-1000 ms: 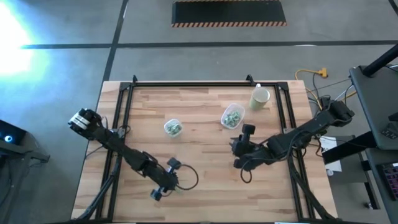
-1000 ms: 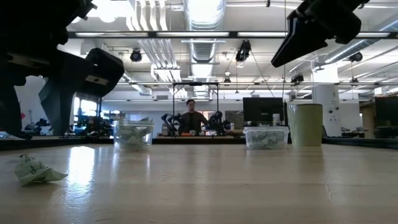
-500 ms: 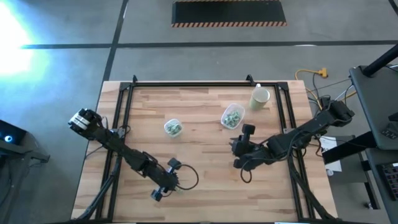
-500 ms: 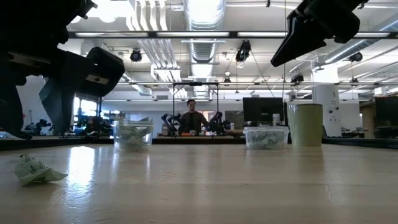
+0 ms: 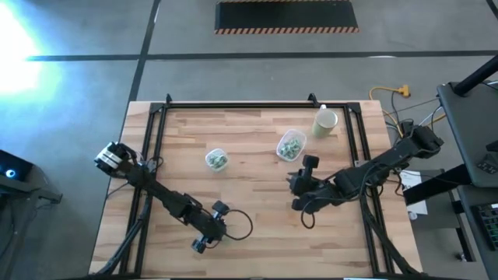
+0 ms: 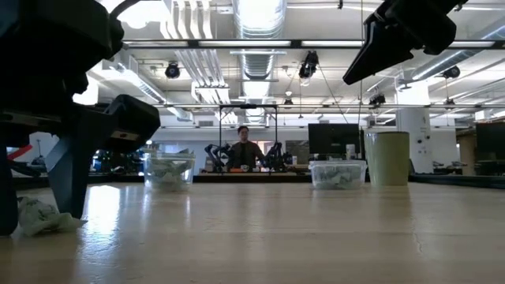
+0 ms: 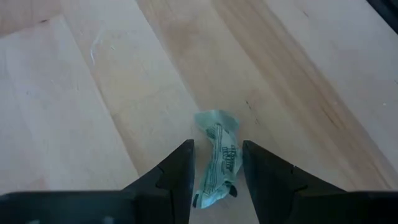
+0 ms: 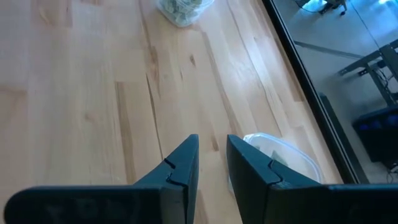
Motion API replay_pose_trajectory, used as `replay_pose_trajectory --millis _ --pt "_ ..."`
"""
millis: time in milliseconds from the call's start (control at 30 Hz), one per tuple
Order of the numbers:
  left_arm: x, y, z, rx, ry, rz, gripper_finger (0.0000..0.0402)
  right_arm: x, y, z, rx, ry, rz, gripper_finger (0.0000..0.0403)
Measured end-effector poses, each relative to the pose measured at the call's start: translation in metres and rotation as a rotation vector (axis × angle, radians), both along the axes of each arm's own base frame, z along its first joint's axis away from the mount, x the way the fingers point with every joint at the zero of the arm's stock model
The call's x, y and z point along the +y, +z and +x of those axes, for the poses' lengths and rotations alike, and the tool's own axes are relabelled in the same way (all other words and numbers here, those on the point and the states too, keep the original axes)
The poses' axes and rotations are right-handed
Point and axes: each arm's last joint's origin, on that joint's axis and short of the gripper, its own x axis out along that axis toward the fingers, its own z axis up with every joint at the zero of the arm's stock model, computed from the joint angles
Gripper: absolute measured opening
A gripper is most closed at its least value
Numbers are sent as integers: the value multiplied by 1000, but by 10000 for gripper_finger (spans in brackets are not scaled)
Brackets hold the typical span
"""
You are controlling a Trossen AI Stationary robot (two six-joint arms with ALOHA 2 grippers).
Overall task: Pick and place items into bin
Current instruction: Put the stevia packet into the left transparent bin
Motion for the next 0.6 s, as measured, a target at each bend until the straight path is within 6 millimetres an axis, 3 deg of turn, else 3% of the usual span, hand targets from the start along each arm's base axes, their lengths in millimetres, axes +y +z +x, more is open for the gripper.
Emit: replay_pose_trajectory --millis 433,600 --pt "1 1 -1 9 0 14 117 0 -1 0 2 0 -1 72" --pt "2 1 -1 10 3 20 85 0 -1 0 1 0 -1 72"
